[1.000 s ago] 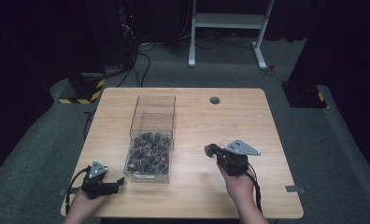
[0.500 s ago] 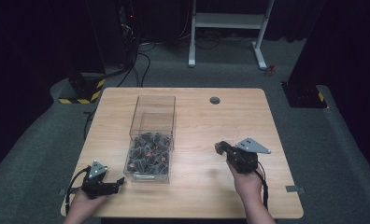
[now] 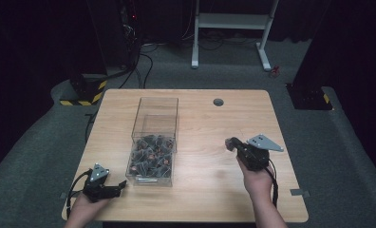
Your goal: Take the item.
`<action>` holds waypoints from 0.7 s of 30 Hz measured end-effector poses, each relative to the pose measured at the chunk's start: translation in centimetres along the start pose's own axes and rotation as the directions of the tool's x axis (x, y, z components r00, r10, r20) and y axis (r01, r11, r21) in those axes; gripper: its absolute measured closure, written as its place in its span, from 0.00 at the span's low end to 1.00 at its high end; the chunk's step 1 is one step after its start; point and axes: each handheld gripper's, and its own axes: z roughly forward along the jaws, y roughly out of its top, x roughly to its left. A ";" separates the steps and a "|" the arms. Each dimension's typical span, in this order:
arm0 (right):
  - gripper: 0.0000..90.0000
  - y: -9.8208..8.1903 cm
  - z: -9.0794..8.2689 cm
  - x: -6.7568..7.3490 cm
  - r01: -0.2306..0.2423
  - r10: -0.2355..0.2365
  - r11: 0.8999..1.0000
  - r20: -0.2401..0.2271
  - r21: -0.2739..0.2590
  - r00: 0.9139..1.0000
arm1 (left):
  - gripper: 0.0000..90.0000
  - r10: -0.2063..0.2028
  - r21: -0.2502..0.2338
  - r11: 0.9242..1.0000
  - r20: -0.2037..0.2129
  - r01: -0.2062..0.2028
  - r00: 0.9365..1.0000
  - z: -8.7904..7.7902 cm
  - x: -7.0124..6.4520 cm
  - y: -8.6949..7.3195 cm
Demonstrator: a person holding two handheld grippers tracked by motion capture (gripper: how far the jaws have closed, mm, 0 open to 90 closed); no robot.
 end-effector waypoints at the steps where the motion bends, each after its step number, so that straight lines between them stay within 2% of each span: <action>1: 1.00 0.1 0.1 -0.1 -0.002 0.002 1.000 0.003 -0.001 1.000 | 0.14 0.000 0.000 1.000 0.000 0.000 1.000 0.0 0.0 0.0; 15: 1.00 1.2 1.6 -2.3 -0.025 0.024 1.000 0.073 0.019 0.997 | 0.14 0.003 -0.001 1.000 0.002 -0.003 1.000 0.0 0.0 0.0; 21: 1.00 1.4 2.5 -2.7 -0.034 0.030 0.999 0.094 0.036 0.995 | 0.14 0.003 0.000 1.000 0.003 -0.003 1.000 0.0 0.0 0.0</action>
